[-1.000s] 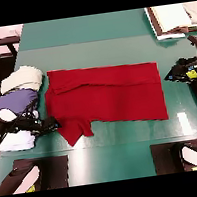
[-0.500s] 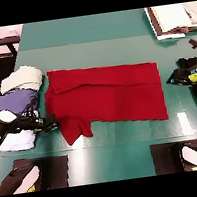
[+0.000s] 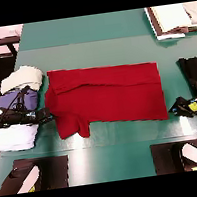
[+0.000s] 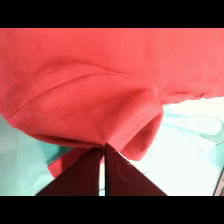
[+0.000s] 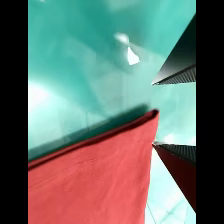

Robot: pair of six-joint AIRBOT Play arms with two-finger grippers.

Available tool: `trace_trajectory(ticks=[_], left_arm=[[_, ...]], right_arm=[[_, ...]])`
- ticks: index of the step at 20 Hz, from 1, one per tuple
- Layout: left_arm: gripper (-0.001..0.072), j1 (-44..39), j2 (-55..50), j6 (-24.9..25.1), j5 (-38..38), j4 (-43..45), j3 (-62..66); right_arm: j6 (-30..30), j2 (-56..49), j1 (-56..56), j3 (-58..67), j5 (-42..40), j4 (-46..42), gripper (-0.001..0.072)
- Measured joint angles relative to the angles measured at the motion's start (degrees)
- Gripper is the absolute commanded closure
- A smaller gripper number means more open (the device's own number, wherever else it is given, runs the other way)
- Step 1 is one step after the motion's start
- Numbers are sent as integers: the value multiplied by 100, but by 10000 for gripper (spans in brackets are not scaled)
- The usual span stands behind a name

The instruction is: Fold the shirts.

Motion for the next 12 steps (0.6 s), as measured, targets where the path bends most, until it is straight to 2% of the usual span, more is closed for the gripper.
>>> trace_trajectory(ticks=[3,6,7,8,12], left_arm=[[678,0,28,-17,-50,-4,44],[679,0,39,-20,-68,0,61],[679,0,39,-20,-85,2,66],[680,0,39,-20,-133,20,68],[680,0,42,-22,-374,116,72]], right_arm=[[-79,7,149,-262,-170,271,285],[-103,9,485,-363,-341,365,515],[-116,7,608,-376,-415,367,655],[-122,2,721,-378,-483,352,696],[-136,50,1025,-92,-317,140,695]])
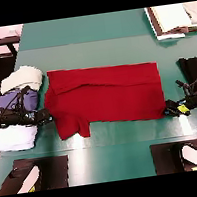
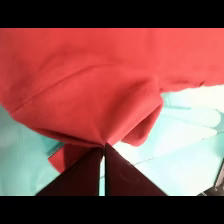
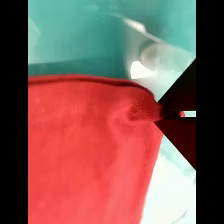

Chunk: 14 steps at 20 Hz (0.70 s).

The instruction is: Fold the shirts.

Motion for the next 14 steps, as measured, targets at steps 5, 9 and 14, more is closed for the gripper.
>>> trace_trajectory(ticks=[5,9,14], left_arm=[[680,0,2,-2,-498,153,2],[681,-157,2,-17,-667,186,149],[680,-748,-127,-50,227,260,745]], right_arm=[[2,719,7,514,667,-656,696],[11,1410,-291,811,1123,-903,697],[87,1021,-186,1445,975,-887,697]])
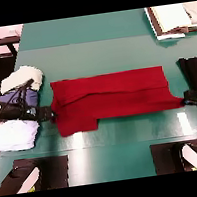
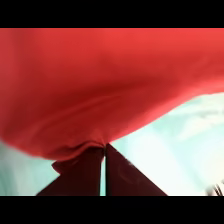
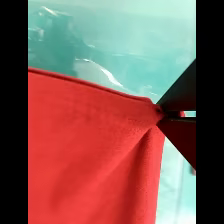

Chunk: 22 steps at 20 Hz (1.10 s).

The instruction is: Fold the shirts.

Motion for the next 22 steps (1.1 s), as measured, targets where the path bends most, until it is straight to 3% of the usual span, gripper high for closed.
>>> trace_trajectory(ticks=[5,11,12,13,14,15,16,17,18,19,20,22], left_arm=[[678,-203,-1038,-7,986,284,1036],[672,-243,-2874,232,1526,391,2238],[418,-245,-3093,249,1582,402,2369],[180,-245,-3246,262,1633,407,2472],[150,-247,-3359,267,1668,407,2562],[155,-251,-3445,260,1674,411,2656],[218,-251,-3504,245,1679,411,2750],[324,-251,-3550,225,1646,411,2859],[504,-251,-3582,214,1572,407,2968],[668,-251,-3604,203,1478,393,3053],[668,-251,-3622,201,1381,374,3123],[672,-254,-3646,197,1246,273,3204]], right_arm=[[70,-1475,481,1285,-387,90,697],[127,-3292,811,2905,-662,560,691],[129,-3517,809,3101,-688,682,633],[131,-3735,780,3285,-713,833,503],[122,-3906,728,3427,-726,1012,400],[74,-4050,651,3545,-734,1222,322],[-4,-4144,570,3611,-750,1429,317],[-92,-4199,481,3639,-734,1606,316],[-190,-4216,363,3620,-695,1744,314],[-275,-4212,227,3528,-649,1829,261],[-358,-4188,94,3401,-612,1891,185],[-479,-4142,-216,3069,-592,2004,173]])
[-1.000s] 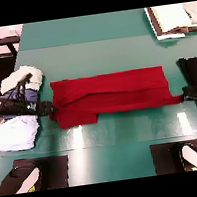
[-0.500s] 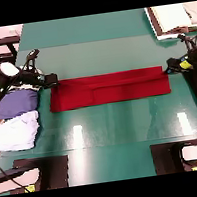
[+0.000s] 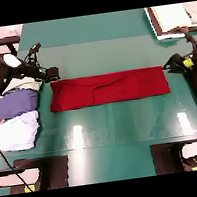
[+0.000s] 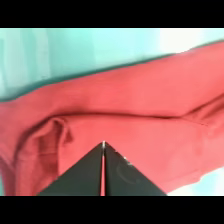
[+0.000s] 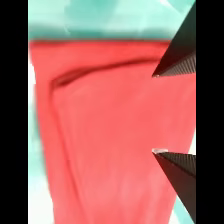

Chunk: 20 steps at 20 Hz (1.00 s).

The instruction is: Fold the shirts.

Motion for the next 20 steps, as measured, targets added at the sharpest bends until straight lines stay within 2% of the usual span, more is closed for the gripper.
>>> trace_trajectory(ticks=[2,4,7,8,9,10,11,14,20], left_arm=[[678,0,-13,-11,-81,-170,46],[678,-68,-22,-11,-94,-352,70],[678,-356,-44,-63,-9,-487,85],[678,-498,-70,-98,68,-514,87],[678,-638,-116,-131,151,-540,92],[678,-793,-177,-179,238,-549,92],[678,-942,-245,-214,328,-566,94],[679,-1429,-564,-297,638,-621,227],[678,-2262,-1600,-435,940,-686,1137]], right_arm=[[-76,2,-313,-363,-11,63,183],[-133,-81,-516,-625,-50,129,236],[-245,-297,-590,-822,-94,382,247],[-280,-361,-540,-850,-122,503,295],[-304,-431,-452,-870,-166,608,415],[-321,-485,-367,-887,-234,638,620],[-339,-531,-273,-896,-334,638,695],[-409,-573,-81,-682,-380,684,697],[-413,-28,374,417,339,1134,697]])
